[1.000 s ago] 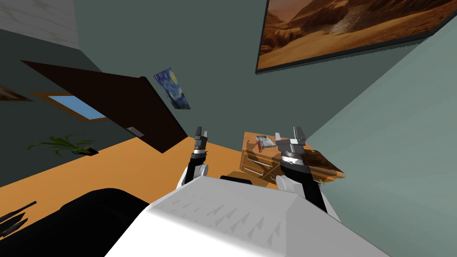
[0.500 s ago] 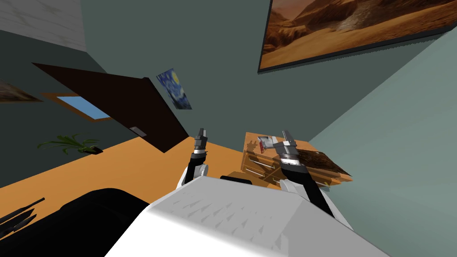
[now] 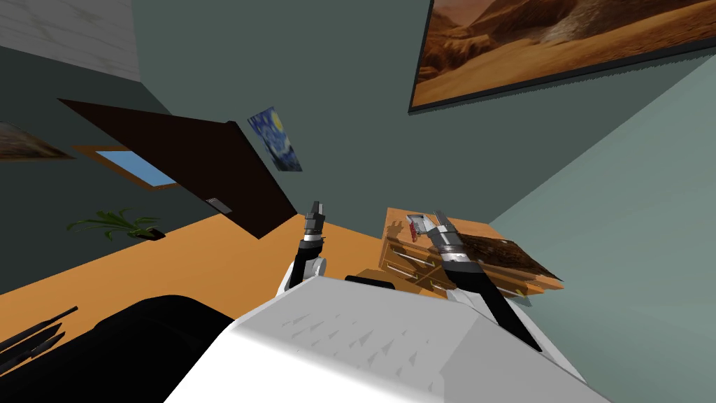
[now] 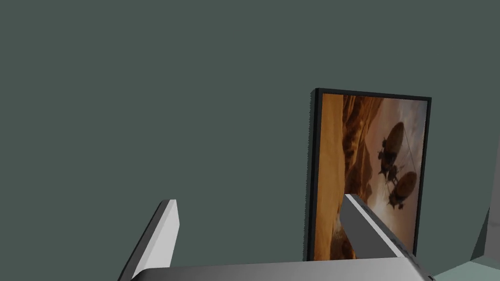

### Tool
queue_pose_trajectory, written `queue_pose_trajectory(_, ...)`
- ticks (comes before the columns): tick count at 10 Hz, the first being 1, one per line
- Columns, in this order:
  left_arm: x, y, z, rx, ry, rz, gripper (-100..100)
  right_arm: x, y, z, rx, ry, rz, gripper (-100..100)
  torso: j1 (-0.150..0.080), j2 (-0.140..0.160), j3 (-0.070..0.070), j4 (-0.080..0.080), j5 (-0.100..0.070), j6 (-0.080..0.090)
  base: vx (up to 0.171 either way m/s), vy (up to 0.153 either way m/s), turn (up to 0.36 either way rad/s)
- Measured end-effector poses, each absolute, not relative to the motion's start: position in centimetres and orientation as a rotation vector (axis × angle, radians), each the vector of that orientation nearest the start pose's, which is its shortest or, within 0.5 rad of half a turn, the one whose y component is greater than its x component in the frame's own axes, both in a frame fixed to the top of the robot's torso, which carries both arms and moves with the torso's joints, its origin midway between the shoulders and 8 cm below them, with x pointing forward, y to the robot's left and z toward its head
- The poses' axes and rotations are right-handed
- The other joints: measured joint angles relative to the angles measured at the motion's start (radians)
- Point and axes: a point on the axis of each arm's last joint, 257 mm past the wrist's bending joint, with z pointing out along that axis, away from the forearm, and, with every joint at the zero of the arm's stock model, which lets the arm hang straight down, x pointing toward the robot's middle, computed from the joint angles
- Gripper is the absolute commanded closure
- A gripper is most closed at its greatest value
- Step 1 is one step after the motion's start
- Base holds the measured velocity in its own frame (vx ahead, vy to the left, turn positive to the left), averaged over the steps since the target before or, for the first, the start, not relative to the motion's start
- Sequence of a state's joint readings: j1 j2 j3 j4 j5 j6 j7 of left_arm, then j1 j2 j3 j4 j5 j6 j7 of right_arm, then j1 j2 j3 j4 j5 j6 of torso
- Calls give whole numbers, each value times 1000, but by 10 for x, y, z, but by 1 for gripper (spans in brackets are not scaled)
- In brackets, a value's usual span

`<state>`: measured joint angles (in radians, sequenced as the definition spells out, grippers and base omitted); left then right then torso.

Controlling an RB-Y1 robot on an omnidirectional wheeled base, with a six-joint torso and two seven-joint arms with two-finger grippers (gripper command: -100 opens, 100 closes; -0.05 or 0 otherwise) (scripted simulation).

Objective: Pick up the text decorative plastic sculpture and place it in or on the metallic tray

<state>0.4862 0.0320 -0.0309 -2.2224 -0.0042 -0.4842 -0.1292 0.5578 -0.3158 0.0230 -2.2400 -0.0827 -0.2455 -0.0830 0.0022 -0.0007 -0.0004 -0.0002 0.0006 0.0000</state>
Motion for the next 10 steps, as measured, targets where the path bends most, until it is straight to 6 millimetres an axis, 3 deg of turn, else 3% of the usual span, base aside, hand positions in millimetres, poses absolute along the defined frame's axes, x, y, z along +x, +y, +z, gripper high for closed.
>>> queue_pose_trajectory(4, 360, 267, -1, -631, 717, -1203, 0, 380, -279, -120, 850, 1230, 1226, -100, 0, 0, 0, 0, 0, 0, 18, 36, 18)
queue_pose_trajectory(10, 360, 267, -1, -631, 717, -1203, 0, 377, -292, -172, 881, 1438, 1117, -100, 0, 0, 0, 0, 0, 0, 11, 31, 19)
